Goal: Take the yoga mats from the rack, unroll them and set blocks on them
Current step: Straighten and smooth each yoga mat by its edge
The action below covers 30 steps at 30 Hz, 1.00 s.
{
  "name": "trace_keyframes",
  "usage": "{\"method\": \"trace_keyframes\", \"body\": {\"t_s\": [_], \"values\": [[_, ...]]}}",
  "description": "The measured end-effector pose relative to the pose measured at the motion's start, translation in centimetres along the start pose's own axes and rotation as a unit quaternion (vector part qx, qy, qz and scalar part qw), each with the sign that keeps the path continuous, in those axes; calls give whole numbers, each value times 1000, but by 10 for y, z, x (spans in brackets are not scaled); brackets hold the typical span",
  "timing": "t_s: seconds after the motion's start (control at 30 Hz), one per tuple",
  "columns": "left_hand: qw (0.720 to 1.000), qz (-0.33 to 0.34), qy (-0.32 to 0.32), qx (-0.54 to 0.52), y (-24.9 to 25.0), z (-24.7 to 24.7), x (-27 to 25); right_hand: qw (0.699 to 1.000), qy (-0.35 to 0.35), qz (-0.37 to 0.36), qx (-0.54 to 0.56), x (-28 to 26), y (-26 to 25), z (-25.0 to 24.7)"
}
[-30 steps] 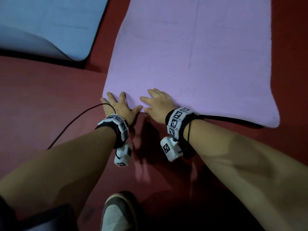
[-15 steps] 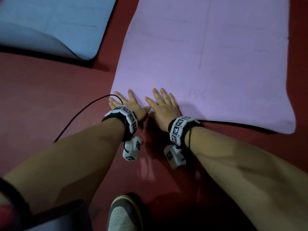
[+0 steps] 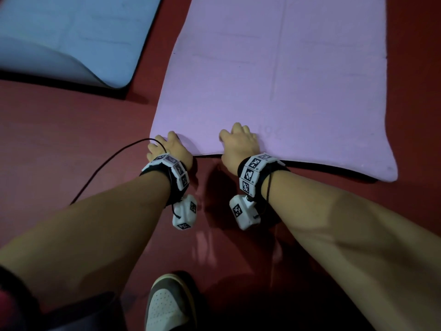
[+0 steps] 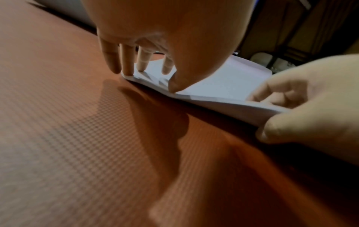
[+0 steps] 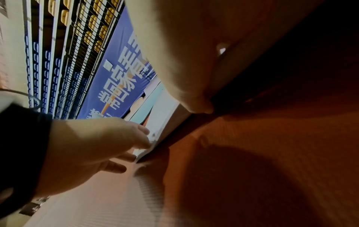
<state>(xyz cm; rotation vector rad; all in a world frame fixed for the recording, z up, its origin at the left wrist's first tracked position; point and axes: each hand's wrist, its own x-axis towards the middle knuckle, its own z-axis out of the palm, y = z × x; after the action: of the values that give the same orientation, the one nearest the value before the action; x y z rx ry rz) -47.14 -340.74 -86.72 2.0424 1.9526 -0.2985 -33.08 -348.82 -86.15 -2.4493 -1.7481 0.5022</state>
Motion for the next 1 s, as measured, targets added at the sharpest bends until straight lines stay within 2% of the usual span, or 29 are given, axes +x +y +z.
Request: {"method": "trace_keyframes", "body": {"t_s": [0.13, 0.2, 0.27, 0.3, 0.33, 0.4, 0.47, 0.53, 0.6, 0.7, 0.93, 1.0], "values": [[990, -84, -30, -104, 6, -13, 5, 998, 8, 1, 57, 1, 4, -11], [982, -87, -63, -155, 11, -24, 9, 996, 41, -6, 77, 0, 6, -15], [970, -59, -100, -213, 13, -37, 13, 992, 76, -14, 99, -3, 6, -17], [972, -49, -115, -201, 15, -43, 15, 989, 93, -17, 112, -5, 6, -18], [963, -63, -143, -220, 17, -49, 17, 986, 110, -18, 125, -6, 7, -20], [948, -66, -157, -270, 24, -55, 26, 980, 136, -16, 143, -7, 8, -26], [907, -74, -156, -385, 31, -65, 24, 975, 149, -8, 163, -6, 11, -34], [848, -126, -157, -491, 41, -73, 22, 971, 155, -3, 179, -6, 15, -43], [809, -145, -179, -541, 46, -81, 14, 970, 159, 0, 186, -6, 20, -52], [727, -197, -213, -623, 45, -86, 12, 967, 160, 17, 196, -8, 22, -61], [658, -153, -251, -694, 64, -94, 9, 971, 120, 34, 206, -23, 35, -62], [657, -150, -248, -696, 68, -96, 11, 971, 102, 31, 215, -29, 42, -58]]}}
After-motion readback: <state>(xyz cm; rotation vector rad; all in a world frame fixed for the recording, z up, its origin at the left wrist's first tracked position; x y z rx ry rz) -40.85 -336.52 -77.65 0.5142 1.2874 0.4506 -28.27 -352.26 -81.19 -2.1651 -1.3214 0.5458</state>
